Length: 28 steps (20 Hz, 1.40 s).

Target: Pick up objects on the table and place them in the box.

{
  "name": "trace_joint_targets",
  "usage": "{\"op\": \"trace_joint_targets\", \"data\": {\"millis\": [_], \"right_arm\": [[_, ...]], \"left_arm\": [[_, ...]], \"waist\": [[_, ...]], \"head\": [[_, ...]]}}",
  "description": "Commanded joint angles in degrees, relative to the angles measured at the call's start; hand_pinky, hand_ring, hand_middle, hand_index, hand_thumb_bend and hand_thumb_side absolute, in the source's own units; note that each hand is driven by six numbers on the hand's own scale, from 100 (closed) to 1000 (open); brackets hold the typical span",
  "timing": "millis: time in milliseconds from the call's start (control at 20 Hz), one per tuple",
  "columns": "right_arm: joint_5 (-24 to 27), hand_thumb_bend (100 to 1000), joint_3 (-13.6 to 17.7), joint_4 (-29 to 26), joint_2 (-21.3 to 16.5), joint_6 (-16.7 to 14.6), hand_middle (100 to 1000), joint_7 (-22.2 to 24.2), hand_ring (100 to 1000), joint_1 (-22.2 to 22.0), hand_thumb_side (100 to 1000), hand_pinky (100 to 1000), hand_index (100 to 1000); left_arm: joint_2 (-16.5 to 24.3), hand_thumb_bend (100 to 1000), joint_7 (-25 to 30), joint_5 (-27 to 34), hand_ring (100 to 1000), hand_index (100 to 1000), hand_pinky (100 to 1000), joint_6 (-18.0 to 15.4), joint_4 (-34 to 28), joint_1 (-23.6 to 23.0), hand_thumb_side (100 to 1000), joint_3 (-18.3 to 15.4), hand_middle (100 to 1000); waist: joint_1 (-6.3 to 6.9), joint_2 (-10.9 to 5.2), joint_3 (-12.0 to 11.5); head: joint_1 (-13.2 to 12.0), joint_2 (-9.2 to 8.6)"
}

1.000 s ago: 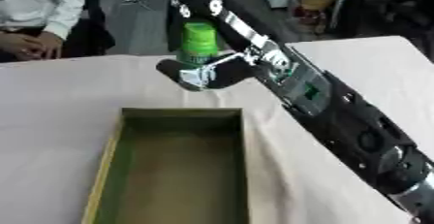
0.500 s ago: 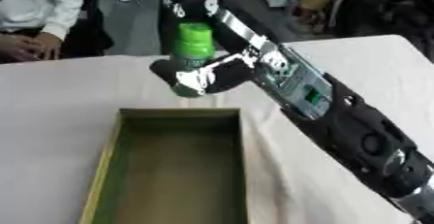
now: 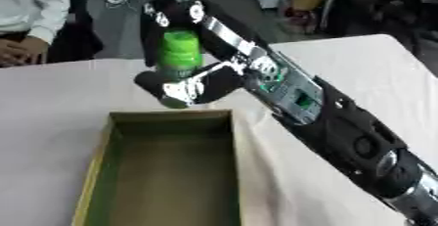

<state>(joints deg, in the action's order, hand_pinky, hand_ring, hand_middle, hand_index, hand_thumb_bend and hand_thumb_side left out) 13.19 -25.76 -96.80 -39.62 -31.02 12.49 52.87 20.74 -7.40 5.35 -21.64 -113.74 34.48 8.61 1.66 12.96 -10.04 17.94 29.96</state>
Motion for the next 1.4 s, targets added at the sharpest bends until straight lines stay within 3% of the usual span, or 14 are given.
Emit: {"op": "trace_joint_targets", "data": {"millis": [50,250,450,500,550,600,650,700,750,800,900,1000,1400], "right_arm": [[1.12,100,-0.24,-1.70,0.24,-0.09,100,0.58,100,0.53,199,100,114],[2.67,100,-1.20,-3.15,0.94,0.14,100,1.03,100,0.79,145,100,116],[5.51,100,-2.20,-3.95,1.34,-1.11,100,2.94,100,0.96,213,100,125],[6.46,100,-2.15,-4.27,1.35,-2.13,100,3.37,100,0.97,525,100,199],[7.08,100,-2.04,-4.55,1.22,-3.26,100,3.81,100,0.91,598,100,278],[7.26,100,-2.10,-5.03,1.03,-4.58,414,4.89,322,0.92,749,100,615],[7.16,100,-2.12,-5.39,0.83,-5.88,414,6.51,322,0.82,749,100,615],[6.92,100,-2.25,-5.62,0.67,-6.90,738,8.46,645,0.76,902,388,878],[6.59,100,-2.35,-5.76,0.61,-7.71,780,10.68,700,0.68,914,477,912],[6.32,100,-2.34,-5.67,0.59,-8.23,876,12.71,811,0.58,951,671,991],[5.85,100,-2.13,-5.14,0.70,-8.69,939,15.83,888,0.45,975,812,1000],[5.26,100,-1.87,-4.61,0.77,-8.83,955,17.92,904,0.37,981,843,1000],[3.92,100,-0.47,-2.90,0.13,-9.38,944,19.28,899,-0.31,942,841,1000]], "left_arm": [[1.17,376,0.24,0.06,649,809,669,-0.17,-0.85,0.93,592,-0.69,774],[0.99,378,0.45,-0.17,650,810,672,-0.25,-0.85,1.11,591,-0.82,774],[0.82,378,0.51,-0.39,649,810,671,-0.25,-0.85,1.16,592,-0.88,774],[0.78,377,0.48,-0.38,649,810,670,-0.25,-0.85,1.12,593,-0.88,774],[0.77,377,0.43,-0.36,649,810,670,-0.26,-0.85,1.07,594,-0.89,774],[0.75,376,0.38,-0.34,649,810,670,-0.26,-0.85,1.03,595,-0.87,774],[0.74,376,0.33,-0.32,649,810,670,-0.26,-0.85,1.02,595,-0.86,774],[0.74,376,0.32,-0.31,649,810,670,-0.26,-0.85,1.03,595,-0.84,775],[0.73,376,0.32,-0.31,649,810,670,-0.27,-0.85,1.05,595,-0.82,775],[0.72,375,0.32,-0.30,648,810,669,-0.27,-0.85,1.05,596,-0.81,774],[0.68,375,0.34,-0.28,648,810,669,-0.25,-0.85,1.04,597,-0.78,774],[0.65,374,0.36,-0.26,648,810,669,-0.23,-0.85,1.01,597,-0.77,774],[0.83,376,0.19,-0.23,646,809,667,-0.19,-0.85,0.91,594,-0.75,774]], "waist": [[0.01,-1.36,-0.20],[-0.04,-1.27,-0.33],[-0.06,-1.14,-0.73],[-0.07,-1.10,-0.75],[-0.08,-1.06,-0.75],[-0.11,-1.02,-0.74],[-0.13,-0.98,-0.72],[-0.14,-0.94,-0.70],[-0.13,-0.90,-0.66],[-0.12,-0.88,-0.66],[-0.08,-0.83,-0.68],[-0.07,-0.80,-0.68],[-0.14,-0.73,-0.33]], "head": [[0.42,-0.68],[0.25,-0.57],[0.25,-0.59],[0.25,-0.58],[0.23,-0.59],[0.22,-0.60],[0.22,-0.62],[0.24,-0.65],[0.26,-0.70],[0.28,-0.72],[0.37,-0.74],[0.41,-0.74],[0.62,-1.46]]}}
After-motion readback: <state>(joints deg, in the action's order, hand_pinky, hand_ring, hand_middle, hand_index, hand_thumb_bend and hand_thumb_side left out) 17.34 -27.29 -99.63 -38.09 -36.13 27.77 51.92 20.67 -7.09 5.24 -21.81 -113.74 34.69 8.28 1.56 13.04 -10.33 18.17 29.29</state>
